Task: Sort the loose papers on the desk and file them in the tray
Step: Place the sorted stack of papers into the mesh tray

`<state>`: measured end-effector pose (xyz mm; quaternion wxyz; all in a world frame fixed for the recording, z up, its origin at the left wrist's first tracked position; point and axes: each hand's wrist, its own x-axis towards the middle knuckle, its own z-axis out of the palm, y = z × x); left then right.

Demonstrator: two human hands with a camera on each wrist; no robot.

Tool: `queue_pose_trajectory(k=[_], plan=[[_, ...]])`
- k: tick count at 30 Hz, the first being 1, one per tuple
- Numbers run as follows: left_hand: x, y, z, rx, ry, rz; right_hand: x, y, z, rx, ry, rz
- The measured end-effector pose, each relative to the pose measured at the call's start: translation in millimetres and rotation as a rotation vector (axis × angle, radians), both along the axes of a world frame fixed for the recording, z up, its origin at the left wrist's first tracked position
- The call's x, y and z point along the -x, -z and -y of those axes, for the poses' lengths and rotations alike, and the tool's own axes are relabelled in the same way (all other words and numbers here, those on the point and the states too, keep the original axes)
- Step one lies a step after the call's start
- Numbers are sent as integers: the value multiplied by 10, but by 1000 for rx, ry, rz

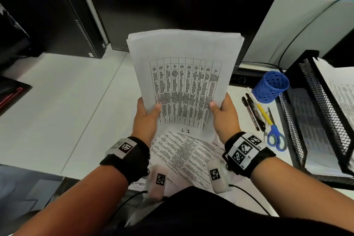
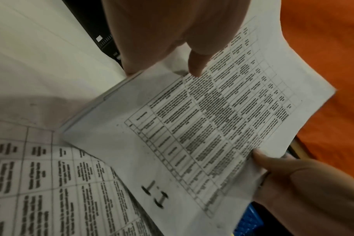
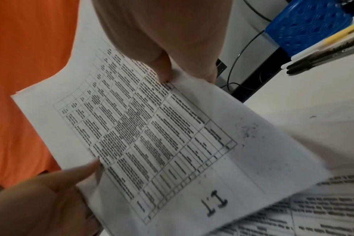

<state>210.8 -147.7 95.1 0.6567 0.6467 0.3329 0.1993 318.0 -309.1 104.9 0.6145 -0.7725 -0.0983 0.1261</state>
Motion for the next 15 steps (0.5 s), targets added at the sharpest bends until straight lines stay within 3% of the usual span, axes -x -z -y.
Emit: queue_pose_trajectory(k=[8,15], plan=[[21,-100,-101,-121,-1,-52,-147,-42,176,61,-43,-12],[28,-162,-67,-27,-75,22,4,150,511,252,-262,-97]])
